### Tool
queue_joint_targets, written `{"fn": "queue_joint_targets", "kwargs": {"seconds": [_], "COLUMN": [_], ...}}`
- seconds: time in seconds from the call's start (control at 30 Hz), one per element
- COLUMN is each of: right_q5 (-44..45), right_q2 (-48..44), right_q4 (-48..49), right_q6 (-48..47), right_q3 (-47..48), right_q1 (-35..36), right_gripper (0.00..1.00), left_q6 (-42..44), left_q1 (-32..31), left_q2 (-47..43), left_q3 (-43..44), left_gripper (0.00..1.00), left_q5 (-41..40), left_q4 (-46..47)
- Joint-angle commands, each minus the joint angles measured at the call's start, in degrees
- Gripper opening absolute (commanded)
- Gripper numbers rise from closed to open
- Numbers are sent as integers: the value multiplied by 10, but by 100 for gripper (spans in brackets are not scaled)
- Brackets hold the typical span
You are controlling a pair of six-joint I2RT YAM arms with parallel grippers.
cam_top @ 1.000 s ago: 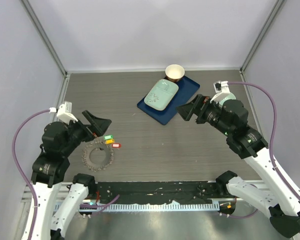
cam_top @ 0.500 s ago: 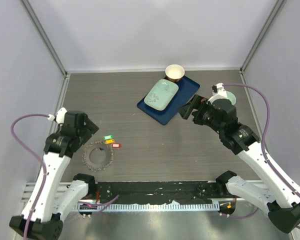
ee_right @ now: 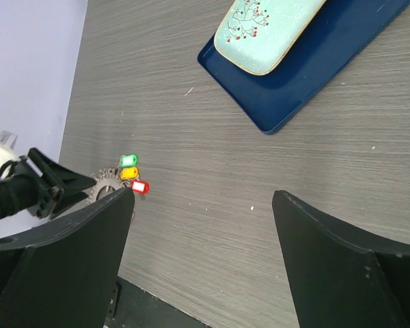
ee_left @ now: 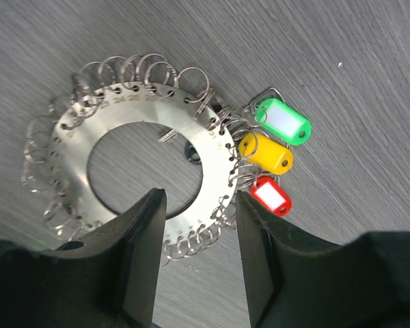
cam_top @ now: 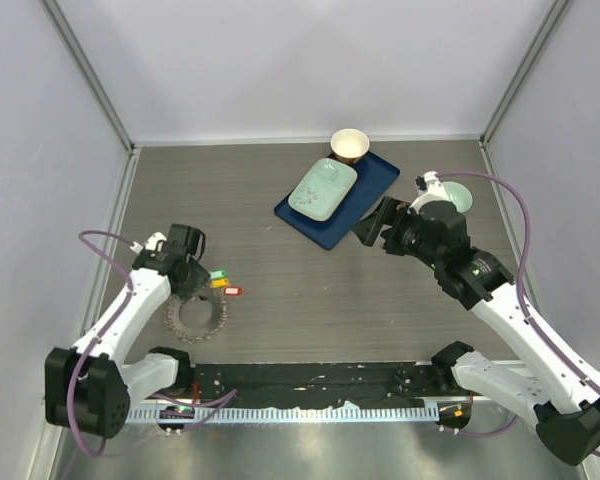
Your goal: Remove the keys from the keyring
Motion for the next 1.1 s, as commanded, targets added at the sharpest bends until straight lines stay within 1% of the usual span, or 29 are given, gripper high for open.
{"fn": "queue_joint_targets", "kwargs": {"seconds": [0.0,0.1,0.2,0.27,0.43,0.53,0.73,0.93,1.07], "right_q5": [-37,-67,-79,-76,-75,-76,-78,-70,-60], "right_q2": [-6,-14,-14,-11,-13,-15,-16,-21,-23], "right_q4": [27,47,54,52,40,41,40,26,17], "right_q6": [-25,-36,-41,-41,-51,-52,-50,-49,-47], "right_q3": [0,-16,-20,-16,-13,-15,-16,-9,-8], "right_q1": [0,-1,0,-1,0,-1,-1,0,0], "right_gripper": [90,90,89,89,89,89,88,88,87], "left_q6": [-29,-19,-8,-21,-47,-54,-56,-51,-43], "left_q1": [-4,-15,-43,-69,-110,-126,-131,-131,-131], "left_q2": [41,78,99,114,123,122,137,156,160], "left_q3": [-21,-13,-4,7,6,4,-4,4,4], "left_gripper": [48,44,43,43,42,43,47,49,47], "left_q5": [20,17,26,19,34,23,27,1,12], "left_q4": [69,76,92,71,68,59,63,25,42]}}
